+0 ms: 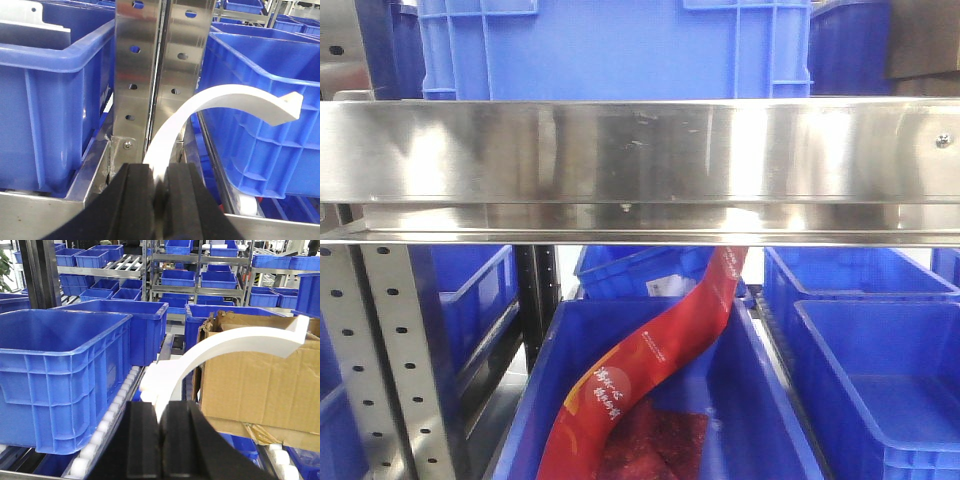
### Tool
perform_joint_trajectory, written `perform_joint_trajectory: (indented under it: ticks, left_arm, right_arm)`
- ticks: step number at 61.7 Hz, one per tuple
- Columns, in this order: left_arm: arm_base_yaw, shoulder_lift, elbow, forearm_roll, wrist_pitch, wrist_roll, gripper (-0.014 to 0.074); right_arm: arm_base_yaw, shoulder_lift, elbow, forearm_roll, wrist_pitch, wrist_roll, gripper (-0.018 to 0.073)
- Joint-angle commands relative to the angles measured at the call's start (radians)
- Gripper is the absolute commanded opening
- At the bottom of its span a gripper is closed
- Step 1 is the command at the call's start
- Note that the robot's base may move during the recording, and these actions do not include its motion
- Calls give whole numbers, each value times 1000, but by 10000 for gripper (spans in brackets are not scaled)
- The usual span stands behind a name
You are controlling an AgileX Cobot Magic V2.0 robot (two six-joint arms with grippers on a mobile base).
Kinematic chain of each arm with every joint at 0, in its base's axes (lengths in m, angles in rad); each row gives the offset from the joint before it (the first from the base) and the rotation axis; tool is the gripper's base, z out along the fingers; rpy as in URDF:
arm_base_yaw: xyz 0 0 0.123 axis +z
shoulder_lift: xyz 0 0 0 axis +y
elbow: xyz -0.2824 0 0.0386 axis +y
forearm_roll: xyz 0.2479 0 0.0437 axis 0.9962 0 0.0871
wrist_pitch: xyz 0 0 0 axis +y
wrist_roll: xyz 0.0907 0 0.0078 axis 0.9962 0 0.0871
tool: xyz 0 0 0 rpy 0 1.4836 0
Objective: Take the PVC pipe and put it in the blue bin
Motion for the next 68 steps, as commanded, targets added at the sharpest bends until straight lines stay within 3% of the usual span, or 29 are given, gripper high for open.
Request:
perform_joint_trajectory:
  ticks: [1,68]
  left_arm:
    - [3,-5,-2,-5,-28,-2,-111]
    - [3,-5,-2,-7,-141,-2,-111]
  right_arm:
    - [0,-2,1,-2,-24,-2,-169]
    - [0,-2,1,-2,-26,-2,-169]
